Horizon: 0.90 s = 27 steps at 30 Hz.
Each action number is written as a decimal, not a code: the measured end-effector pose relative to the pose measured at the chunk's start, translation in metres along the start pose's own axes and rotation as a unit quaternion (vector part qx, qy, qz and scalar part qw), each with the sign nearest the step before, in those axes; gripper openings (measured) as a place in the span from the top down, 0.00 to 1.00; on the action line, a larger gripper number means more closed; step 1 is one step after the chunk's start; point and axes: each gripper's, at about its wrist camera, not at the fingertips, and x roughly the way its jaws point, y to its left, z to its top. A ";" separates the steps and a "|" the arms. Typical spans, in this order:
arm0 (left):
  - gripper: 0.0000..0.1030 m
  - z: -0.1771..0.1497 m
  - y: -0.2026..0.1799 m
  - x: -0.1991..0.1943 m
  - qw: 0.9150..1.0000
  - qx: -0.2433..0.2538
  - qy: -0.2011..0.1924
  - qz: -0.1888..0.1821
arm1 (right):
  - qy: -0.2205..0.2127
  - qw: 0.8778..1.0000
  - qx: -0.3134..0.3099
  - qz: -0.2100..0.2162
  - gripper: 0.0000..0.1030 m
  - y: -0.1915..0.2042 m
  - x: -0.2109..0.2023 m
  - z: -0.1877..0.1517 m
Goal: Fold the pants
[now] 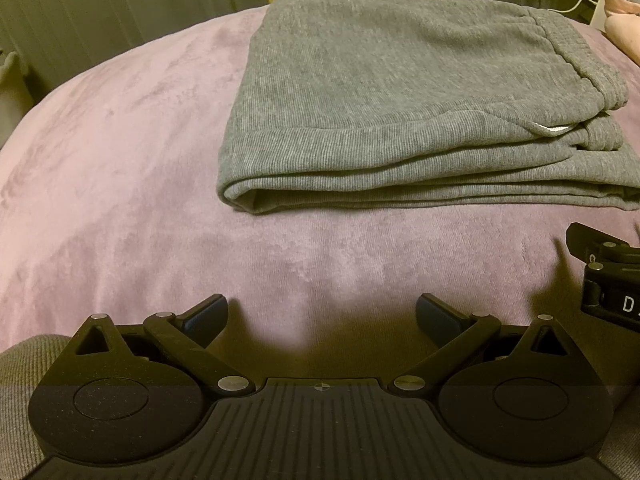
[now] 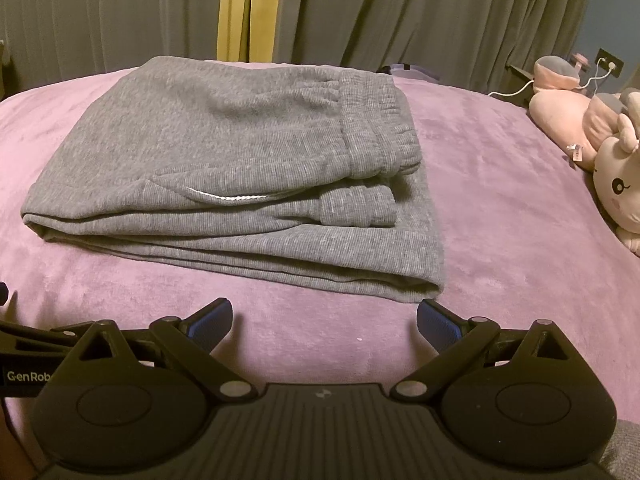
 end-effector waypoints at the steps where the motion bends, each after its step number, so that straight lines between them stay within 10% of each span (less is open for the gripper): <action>1: 0.00 0.000 0.000 0.000 1.000 0.000 0.000 0.000 | 0.000 1.000 0.000 0.000 0.04 0.000 0.000 0.000; 27: 0.00 -0.001 0.000 0.000 1.000 0.000 -0.001 0.000 | -0.003 1.000 0.003 0.001 0.04 -0.001 -0.001 0.001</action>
